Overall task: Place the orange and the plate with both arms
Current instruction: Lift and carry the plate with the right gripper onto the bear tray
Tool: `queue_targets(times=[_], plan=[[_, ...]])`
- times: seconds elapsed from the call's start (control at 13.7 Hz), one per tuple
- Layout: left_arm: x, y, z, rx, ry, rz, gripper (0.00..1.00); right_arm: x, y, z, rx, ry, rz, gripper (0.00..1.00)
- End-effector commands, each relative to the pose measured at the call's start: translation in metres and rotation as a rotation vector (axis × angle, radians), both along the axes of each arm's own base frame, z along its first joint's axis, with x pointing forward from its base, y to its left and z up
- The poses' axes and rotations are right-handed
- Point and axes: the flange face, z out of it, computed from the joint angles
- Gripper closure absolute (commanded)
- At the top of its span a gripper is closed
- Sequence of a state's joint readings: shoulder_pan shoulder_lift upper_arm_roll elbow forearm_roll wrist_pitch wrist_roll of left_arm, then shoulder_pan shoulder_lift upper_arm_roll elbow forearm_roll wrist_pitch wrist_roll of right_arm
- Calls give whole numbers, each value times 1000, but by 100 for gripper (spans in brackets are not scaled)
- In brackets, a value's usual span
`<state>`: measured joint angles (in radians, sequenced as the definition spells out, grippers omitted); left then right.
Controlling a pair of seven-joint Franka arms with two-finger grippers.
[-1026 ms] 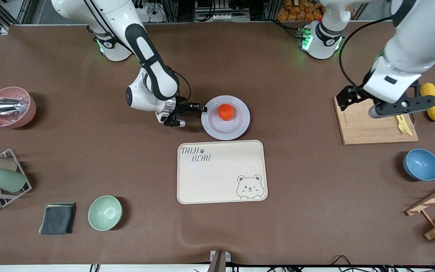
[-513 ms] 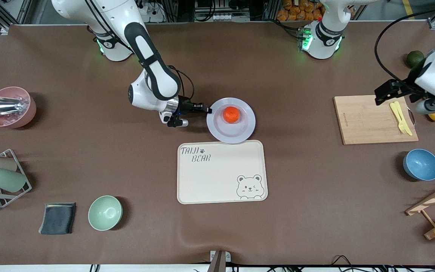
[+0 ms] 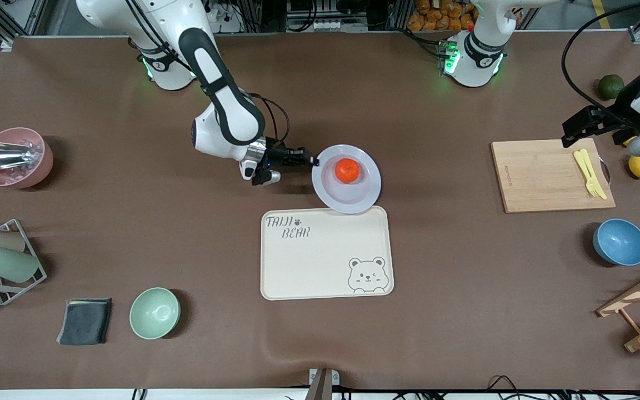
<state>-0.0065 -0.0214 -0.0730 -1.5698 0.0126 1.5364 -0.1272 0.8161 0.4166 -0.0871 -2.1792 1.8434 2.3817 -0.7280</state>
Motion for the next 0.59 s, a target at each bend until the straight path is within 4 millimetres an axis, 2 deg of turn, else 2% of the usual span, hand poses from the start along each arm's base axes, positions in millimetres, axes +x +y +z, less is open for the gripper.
queue_targets(times=[0.0, 0.07, 0.51], plan=[[-7, 11, 10, -23, -4, -1, 0, -9, 7, 22, 100, -50, -2, 100], [-7, 16, 10, -33, -2, 5, 0, -10, 7, 21, 115, -62, 2, 100], [-9, 11, 11, -31, 4, -27, 0, -9, 13, 33, 202, -73, 4, 100]])
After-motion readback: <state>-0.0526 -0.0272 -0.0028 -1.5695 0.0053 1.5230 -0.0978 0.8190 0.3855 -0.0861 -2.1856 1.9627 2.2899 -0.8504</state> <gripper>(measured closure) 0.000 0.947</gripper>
